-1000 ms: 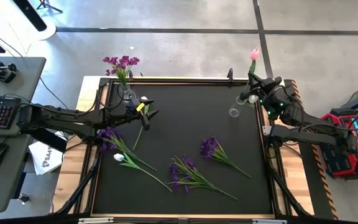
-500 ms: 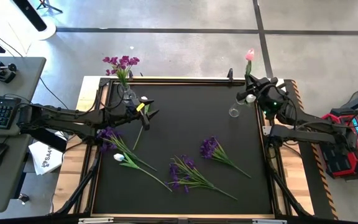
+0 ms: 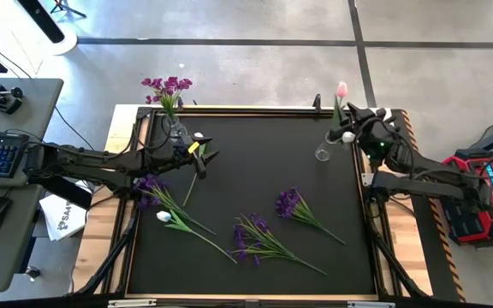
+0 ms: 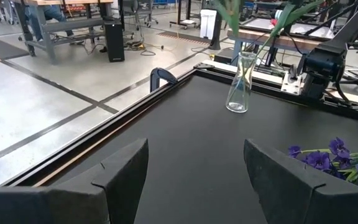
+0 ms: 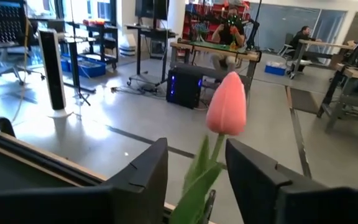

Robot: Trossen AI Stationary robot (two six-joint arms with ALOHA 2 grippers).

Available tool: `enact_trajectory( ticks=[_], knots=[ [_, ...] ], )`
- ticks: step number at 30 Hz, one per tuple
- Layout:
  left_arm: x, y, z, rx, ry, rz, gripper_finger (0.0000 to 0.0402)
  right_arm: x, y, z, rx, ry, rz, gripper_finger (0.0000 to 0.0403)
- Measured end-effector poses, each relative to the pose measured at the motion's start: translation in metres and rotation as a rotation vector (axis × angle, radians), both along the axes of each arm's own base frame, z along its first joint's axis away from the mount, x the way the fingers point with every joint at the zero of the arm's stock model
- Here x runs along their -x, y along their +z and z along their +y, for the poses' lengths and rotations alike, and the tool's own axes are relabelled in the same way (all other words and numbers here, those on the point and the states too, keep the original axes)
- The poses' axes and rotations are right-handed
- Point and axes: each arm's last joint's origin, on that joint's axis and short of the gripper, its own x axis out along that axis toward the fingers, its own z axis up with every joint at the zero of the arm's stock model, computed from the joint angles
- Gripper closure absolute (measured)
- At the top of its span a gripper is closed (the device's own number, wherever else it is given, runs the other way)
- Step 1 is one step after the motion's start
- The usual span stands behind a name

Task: Sort flowers into vase by color
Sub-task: Put the top left purple flower into the left transparent vase

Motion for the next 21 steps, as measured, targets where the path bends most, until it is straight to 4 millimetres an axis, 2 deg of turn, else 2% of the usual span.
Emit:
enact_trajectory(
  ticks=[10,13,18,21],
  knots=[
    [0.000,0.000,0.000,0.000,0.000,0.001,0.0149,0.007,0.014,0.013,0.031,0.086,-0.075,0.0211],
    [0.000,0.000,-0.001,-0.015,-0.008,0.009,0.0149,0.006,0.028,0.018,0.059,0.144,-0.080,0.0207],
    [-0.003,0.003,-0.009,-0.083,-0.063,0.038,0.0149,0.004,0.065,0.028,0.128,0.248,-0.095,0.0210],
    [-0.006,0.011,-0.018,-0.140,-0.097,0.040,0.0149,-0.003,0.083,0.035,0.167,0.387,-0.084,0.0214]
  ],
)
